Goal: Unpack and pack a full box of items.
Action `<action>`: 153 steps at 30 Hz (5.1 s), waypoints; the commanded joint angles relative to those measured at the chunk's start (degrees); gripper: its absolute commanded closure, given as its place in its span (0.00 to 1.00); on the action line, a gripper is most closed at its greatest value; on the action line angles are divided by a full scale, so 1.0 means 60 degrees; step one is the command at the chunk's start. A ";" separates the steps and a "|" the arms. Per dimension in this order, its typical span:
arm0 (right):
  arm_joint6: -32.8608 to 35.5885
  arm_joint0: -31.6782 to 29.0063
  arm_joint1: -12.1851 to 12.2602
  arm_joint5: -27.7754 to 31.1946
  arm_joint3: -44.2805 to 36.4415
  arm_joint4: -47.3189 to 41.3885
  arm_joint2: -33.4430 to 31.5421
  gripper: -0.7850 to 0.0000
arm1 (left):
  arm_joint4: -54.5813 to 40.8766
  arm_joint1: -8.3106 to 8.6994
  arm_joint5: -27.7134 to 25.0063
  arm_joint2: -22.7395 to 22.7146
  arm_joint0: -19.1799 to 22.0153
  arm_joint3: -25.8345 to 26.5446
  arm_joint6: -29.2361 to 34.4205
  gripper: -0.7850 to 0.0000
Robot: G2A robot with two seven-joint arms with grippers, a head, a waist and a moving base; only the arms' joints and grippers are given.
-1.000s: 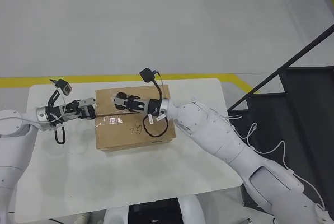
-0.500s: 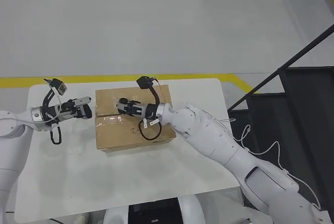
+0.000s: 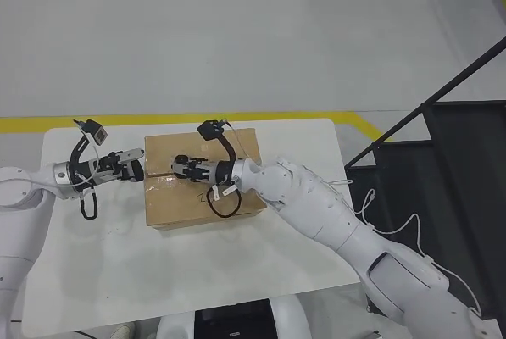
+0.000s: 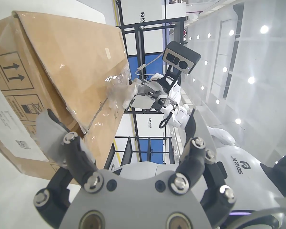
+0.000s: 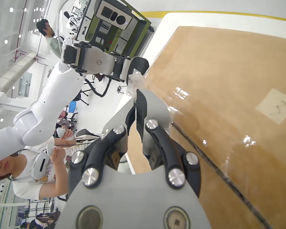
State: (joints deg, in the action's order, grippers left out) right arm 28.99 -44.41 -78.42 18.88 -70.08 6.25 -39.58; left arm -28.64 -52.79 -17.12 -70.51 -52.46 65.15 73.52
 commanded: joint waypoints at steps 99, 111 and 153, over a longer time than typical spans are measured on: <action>0.2281 -0.3553 0.1745 0.1418 -0.3403 0.0506 -0.4245 0.00 | 0.1324 0.0114 0.3320 0.0725 0.0382 0.1560 0.0329 0.65; 0.2272 -0.3463 0.1788 0.1415 -0.3307 0.0477 -0.4225 0.00 | 0.2076 0.0180 0.4196 0.0934 0.0653 0.1506 0.0709 0.70; 0.2401 -0.3412 0.1903 0.0676 -0.2490 0.1061 -0.3818 0.00 | -0.0960 -0.0481 0.0583 0.1833 0.2243 0.1051 0.1599 1.00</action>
State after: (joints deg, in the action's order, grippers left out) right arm 43.48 -64.92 -67.00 22.98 -85.06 12.55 -62.60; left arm -34.52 -55.57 -12.70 -59.61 -39.62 72.16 82.63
